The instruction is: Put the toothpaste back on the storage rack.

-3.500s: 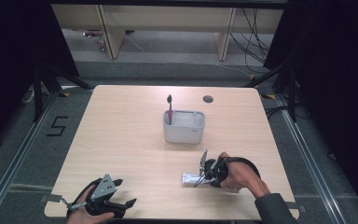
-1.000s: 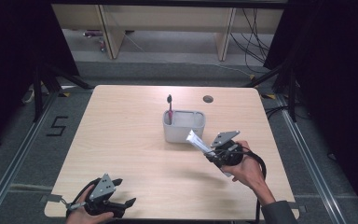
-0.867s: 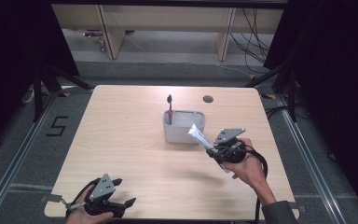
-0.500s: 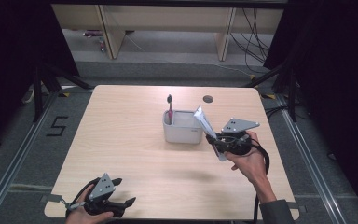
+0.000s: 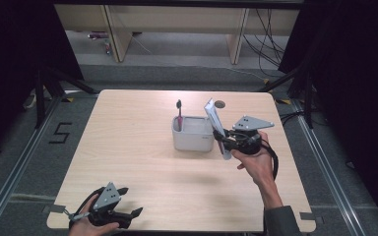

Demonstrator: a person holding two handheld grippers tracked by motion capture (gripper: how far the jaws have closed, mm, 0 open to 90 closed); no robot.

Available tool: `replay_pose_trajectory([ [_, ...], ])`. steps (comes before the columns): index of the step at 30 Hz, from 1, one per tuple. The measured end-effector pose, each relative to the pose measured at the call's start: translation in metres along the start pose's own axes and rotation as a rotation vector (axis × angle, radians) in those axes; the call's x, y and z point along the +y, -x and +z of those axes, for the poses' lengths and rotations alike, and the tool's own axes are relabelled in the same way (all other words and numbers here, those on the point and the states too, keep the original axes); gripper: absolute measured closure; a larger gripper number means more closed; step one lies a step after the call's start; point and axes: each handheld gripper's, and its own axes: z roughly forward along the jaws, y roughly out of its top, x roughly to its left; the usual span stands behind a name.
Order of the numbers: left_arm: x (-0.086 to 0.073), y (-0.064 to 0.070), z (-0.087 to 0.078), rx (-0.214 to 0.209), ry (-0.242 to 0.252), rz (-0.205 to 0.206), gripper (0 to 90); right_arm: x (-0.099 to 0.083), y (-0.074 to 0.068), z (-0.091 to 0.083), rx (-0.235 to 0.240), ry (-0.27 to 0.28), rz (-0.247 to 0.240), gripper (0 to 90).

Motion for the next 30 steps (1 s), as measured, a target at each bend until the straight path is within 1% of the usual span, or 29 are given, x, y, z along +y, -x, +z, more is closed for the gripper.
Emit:
replay_pose_trajectory([
  [1,0.000,0.000,0.000,0.004,-0.004,0.004,16.8,0.001,-0.001,0.000,-0.010,-0.003,0.004,76.5],
  [2,0.000,0.000,0.000,0.005,-0.004,0.004,16.8,0.003,-0.001,0.003,-0.014,0.014,0.002,76.5],
  [3,0.000,-0.001,-0.001,0.001,-0.006,0.005,16.8,0.005,0.000,0.004,-0.004,0.021,-0.007,76.5],
  [4,0.000,-0.001,-0.001,0.005,-0.007,0.007,16.8,0.007,-0.002,0.006,-0.003,0.038,0.011,76.5],
  [5,0.000,-0.001,-0.001,0.004,-0.009,0.006,16.8,0.009,-0.003,0.005,0.007,0.018,0.030,76.5],
  [6,0.000,0.000,-0.001,0.002,-0.008,0.000,16.8,0.011,-0.003,0.007,-0.001,0.027,0.019,76.5],
  [7,0.000,0.000,-0.001,0.001,-0.009,0.003,16.8,0.012,-0.003,0.009,-0.007,0.041,0.020,76.4],
  [8,0.000,-0.001,-0.001,0.002,-0.004,0.004,16.8,0.014,-0.003,0.009,0.000,0.033,0.029,76.5],
  [9,0.000,0.000,-0.001,0.010,-0.001,0.001,16.8,0.017,-0.001,0.010,-0.008,0.046,0.010,76.4],
  [10,0.000,0.000,-0.001,0.006,0.002,0.001,16.8,0.018,-0.002,0.012,-0.001,0.051,0.021,76.4],
  [11,0.000,-0.001,-0.002,0.001,-0.007,0.005,16.8,0.020,-0.002,0.013,0.005,0.051,0.030,76.5],
  [12,0.000,-0.001,-0.002,0.003,-0.007,0.008,16.8,0.022,-0.001,0.014,-0.004,0.055,0.028,76.4],
  [13,0.000,-0.001,-0.002,0.009,-0.011,0.017,16.8,0.024,-0.001,0.015,-0.008,0.044,0.036,76.5],
  [14,0.001,-0.002,-0.003,0.009,-0.015,0.017,16.8,0.026,-0.001,0.016,-0.009,0.054,0.036,76.5],
  [15,0.001,-0.001,-0.003,0.008,-0.009,0.011,16.8,0.028,-0.001,0.017,-0.008,0.049,0.037,76.5],
  [16,0.000,-0.001,-0.002,0.012,-0.005,0.011,16.8,0.030,0.000,0.019,-0.012,0.061,0.033,76.4],
  [17,0.000,0.000,-0.002,0.004,-0.004,0.006,16.8,0.032,0.001,0.019,-0.016,0.057,0.031,76.5],
  [18,0.000,0.000,-0.002,0.006,-0.001,0.006,16.8,0.033,0.001,0.022,-0.009,0.075,0.047,76.4],
  [19,0.000,-0.001,-0.002,0.012,-0.005,0.010,16.8,0.034,0.003,0.023,-0.007,0.077,0.040,76.5],
  [20,0.001,-0.002,-0.003,0.014,-0.015,0.021,16.8,0.035,0.003,0.026,-0.016,0.079,0.042,76.4],
  [23,0.000,-0.001,-0.003,0.015,-0.013,0.019,16.8,0.038,0.004,0.032,-0.015,0.080,0.043,76.4],
  [24,0.000,-0.002,-0.003,0.014,-0.013,0.019,16.9,0.040,0.004,0.033,-0.025,0.081,0.044,76.4],
  [25,0.001,-0.001,-0.003,0.001,-0.005,0.010,16.8,0.041,0.004,0.035,-0.018,0.081,0.051,76.4],
  [26,0.001,-0.002,-0.003,0.001,-0.006,0.011,16.8,0.044,0.005,0.038,-0.025,0.088,0.033,76.4],
  [27,0.000,-0.002,-0.003,0.013,-0.017,0.023,16.8,0.045,0.005,0.040,-0.020,0.087,0.043,76.4],
  [28,0.000,-0.001,-0.003,0.013,-0.014,0.021,16.8,0.046,0.004,0.042,-0.017,0.090,0.061,76.4],
  [29,0.000,0.000,-0.002,0.005,0.004,0.001,16.8,0.047,0.005,0.045,-0.023,0.101,0.052,76.4],
  [30,0.001,0.000,-0.002,0.000,0.001,0.005,16.8,0.048,0.005,0.047,-0.026,0.098,0.053,76.4],
])
